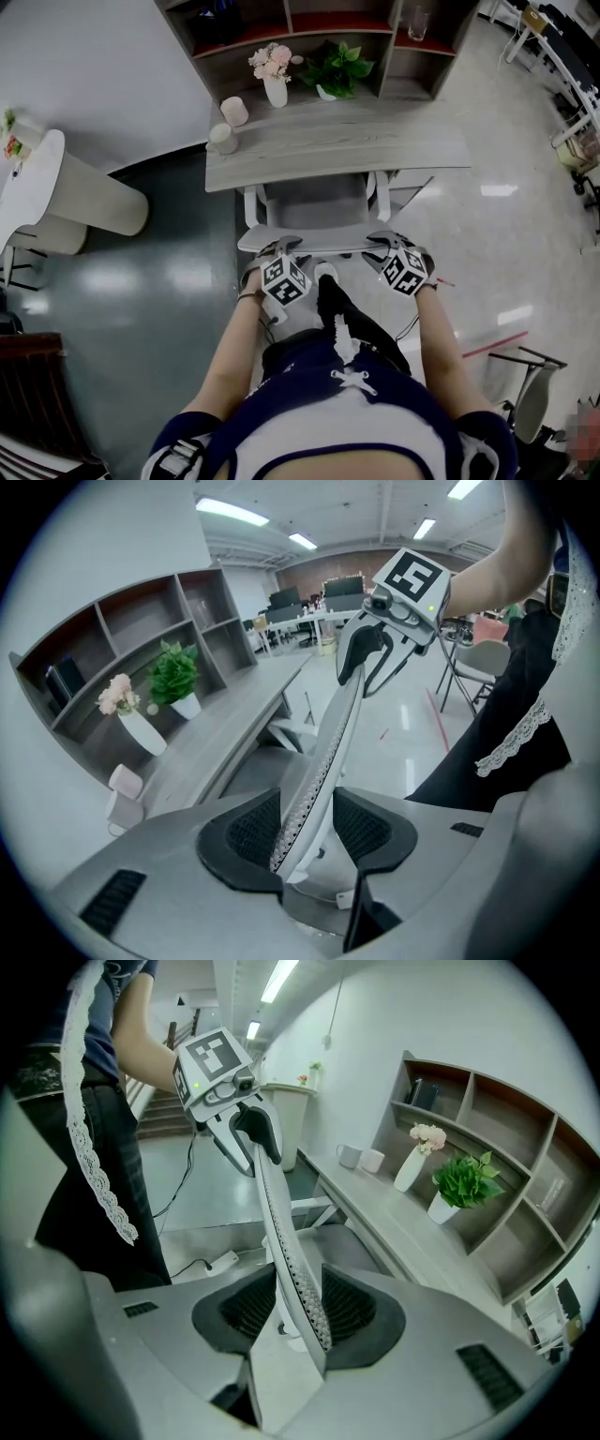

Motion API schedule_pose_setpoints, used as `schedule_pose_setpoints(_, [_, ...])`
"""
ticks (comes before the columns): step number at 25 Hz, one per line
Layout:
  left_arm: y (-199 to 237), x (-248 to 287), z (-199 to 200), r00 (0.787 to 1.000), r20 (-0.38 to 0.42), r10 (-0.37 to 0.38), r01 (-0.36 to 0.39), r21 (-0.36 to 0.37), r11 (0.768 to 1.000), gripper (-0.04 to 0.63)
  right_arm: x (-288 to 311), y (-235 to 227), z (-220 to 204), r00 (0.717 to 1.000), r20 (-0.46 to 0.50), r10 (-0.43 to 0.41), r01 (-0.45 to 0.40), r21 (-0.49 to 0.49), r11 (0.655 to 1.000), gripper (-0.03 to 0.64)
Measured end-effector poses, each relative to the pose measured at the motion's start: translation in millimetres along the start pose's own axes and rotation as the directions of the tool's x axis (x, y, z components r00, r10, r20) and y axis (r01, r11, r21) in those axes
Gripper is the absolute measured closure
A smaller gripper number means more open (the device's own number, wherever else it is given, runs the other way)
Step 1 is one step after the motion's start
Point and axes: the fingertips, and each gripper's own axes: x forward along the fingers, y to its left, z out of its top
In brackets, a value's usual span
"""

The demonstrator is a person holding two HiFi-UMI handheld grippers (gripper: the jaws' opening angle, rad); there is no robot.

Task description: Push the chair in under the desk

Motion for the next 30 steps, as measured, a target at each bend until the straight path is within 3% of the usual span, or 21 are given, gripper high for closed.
schedule_pose_setpoints(15, [17, 7, 9, 0.999, 0.017, 0.028, -0.028, 0.019, 0.999, 0.417, 9, -24, -1, 0.995, -0.012, -0.095, 0.095, -0.028, 0.995, 0.462])
schedule_pose_setpoints(19, [15, 7, 8, 1.000, 0.024, 0.019, -0.019, -0.001, 1.000, 0.416, 13, -22, -4, 0.987, -0.120, -0.111, 0.112, -0.004, 0.994, 0.454])
schedule_pose_setpoints(21, [12, 0, 10, 0.999, 0.052, 0.009, -0.008, -0.027, 1.000, 0.416, 8, -17, 1, 0.977, -0.150, -0.149, 0.142, -0.053, 0.988, 0.454])
schedule_pose_setpoints(23, [15, -17, 20, 0.993, 0.118, 0.015, -0.006, -0.071, 0.997, 0.417, -8, -12, 20, 0.978, -0.092, -0.189, 0.184, -0.063, 0.981, 0.456])
schedule_pose_setpoints(26, [29, -54, 45, 0.959, 0.276, 0.055, -0.001, -0.192, 0.981, 0.430, -45, -12, 66, 0.965, 0.096, -0.244, 0.231, 0.130, 0.964, 0.465])
schedule_pose_setpoints(28, [38, -84, 66, 0.915, 0.388, 0.109, 0.000, -0.269, 0.963, 0.442, -73, -13, 99, 0.928, 0.224, -0.299, 0.232, 0.283, 0.931, 0.563])
schedule_pose_setpoints(30, [44, -112, 84, 0.856, 0.479, 0.195, -0.008, -0.364, 0.931, 0.523, -96, -10, 128, 0.883, 0.330, -0.335, 0.206, 0.368, 0.907, 0.594])
